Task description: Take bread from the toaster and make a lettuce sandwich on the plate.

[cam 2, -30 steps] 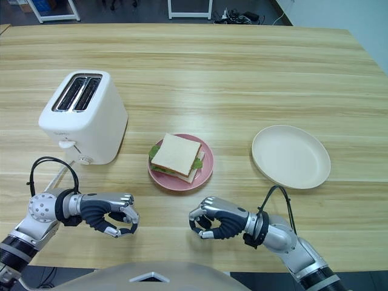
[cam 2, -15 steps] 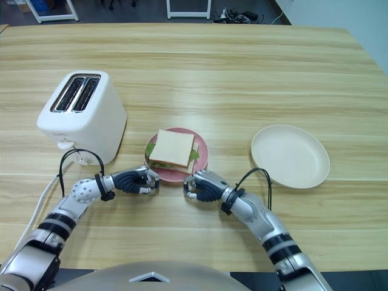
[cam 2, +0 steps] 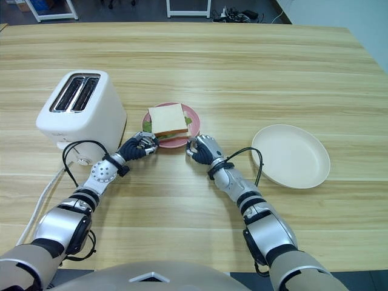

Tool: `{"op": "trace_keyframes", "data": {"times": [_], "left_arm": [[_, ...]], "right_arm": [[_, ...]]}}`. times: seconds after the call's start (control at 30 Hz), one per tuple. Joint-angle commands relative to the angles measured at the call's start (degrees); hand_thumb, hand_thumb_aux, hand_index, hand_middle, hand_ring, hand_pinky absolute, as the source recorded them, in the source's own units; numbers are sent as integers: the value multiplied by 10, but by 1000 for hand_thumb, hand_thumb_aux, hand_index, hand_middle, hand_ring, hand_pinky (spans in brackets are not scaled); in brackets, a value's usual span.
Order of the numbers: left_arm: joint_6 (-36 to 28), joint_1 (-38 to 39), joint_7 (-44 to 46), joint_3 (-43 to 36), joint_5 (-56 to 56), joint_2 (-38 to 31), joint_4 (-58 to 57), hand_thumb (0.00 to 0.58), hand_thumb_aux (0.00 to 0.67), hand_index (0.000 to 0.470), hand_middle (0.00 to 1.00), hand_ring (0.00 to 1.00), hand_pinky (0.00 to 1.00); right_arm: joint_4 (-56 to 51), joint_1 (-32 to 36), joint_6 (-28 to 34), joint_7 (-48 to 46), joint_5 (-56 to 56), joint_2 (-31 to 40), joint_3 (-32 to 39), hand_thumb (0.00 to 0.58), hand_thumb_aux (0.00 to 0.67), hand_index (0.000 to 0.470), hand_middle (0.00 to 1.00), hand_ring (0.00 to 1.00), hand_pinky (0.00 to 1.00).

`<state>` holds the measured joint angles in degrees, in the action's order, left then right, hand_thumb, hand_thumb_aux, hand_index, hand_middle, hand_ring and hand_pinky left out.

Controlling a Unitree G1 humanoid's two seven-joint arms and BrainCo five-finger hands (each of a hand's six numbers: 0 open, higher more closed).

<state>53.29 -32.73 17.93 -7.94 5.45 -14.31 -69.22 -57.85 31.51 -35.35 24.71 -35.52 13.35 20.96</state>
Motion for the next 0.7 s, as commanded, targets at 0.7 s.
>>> {"op": "trace_keyframes", "data": {"times": [0.7], "left_arm": [[-110,268,-24,82,-131,137,628,0,0,0,0,0,0]], "right_arm": [[608,-339,-20,-76,160,-32,-161,0,0,0,0,0,0]]}}
